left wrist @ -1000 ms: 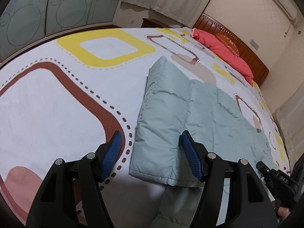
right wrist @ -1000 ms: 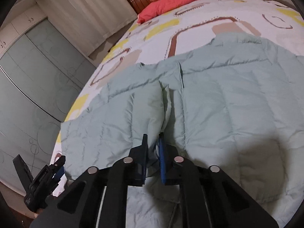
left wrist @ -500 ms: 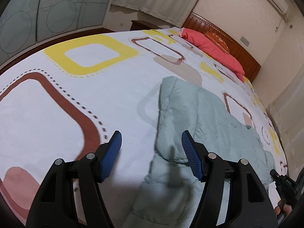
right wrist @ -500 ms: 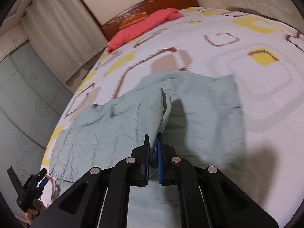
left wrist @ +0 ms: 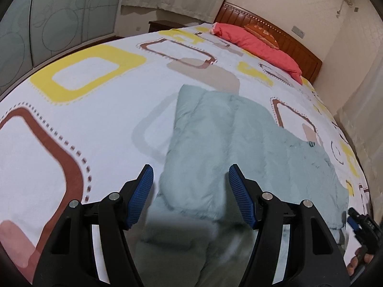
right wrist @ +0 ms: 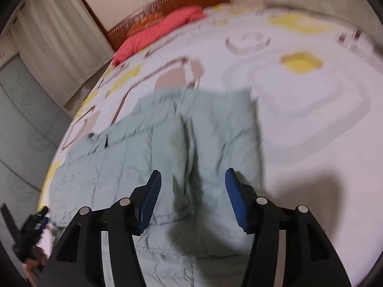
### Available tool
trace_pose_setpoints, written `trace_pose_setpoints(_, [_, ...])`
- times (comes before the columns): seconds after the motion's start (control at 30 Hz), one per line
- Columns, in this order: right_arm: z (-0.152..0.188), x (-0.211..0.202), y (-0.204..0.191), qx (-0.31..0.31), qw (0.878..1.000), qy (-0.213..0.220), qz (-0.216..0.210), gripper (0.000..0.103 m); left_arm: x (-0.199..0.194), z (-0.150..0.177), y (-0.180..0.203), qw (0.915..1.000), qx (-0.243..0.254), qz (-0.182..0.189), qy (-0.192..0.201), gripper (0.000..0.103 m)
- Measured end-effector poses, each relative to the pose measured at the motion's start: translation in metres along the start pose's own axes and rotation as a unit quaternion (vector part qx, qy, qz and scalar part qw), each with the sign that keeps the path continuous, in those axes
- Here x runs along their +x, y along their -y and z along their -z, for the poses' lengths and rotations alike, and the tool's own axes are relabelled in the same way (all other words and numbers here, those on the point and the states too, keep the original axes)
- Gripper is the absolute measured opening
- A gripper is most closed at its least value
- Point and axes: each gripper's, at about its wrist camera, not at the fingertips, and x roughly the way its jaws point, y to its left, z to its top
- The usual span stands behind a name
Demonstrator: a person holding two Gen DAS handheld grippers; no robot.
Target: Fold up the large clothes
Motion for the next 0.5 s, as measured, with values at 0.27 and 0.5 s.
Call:
trace_pose_setpoints(0.27, [0.001,0.027,-0.054,-0.074,0.997,-0.012,-0.015,0.055,0.036,-0.008,0.013,0.9994,0.012,-0.024,-0.021,0.065])
trace_pose_setpoints(0.5, [0.021,0.061,-0.056,-0.105,0.993,-0.053,0.022,0.054,0.049,0.001,0.015,0.9969,0.049,-0.055,-0.028,0.067])
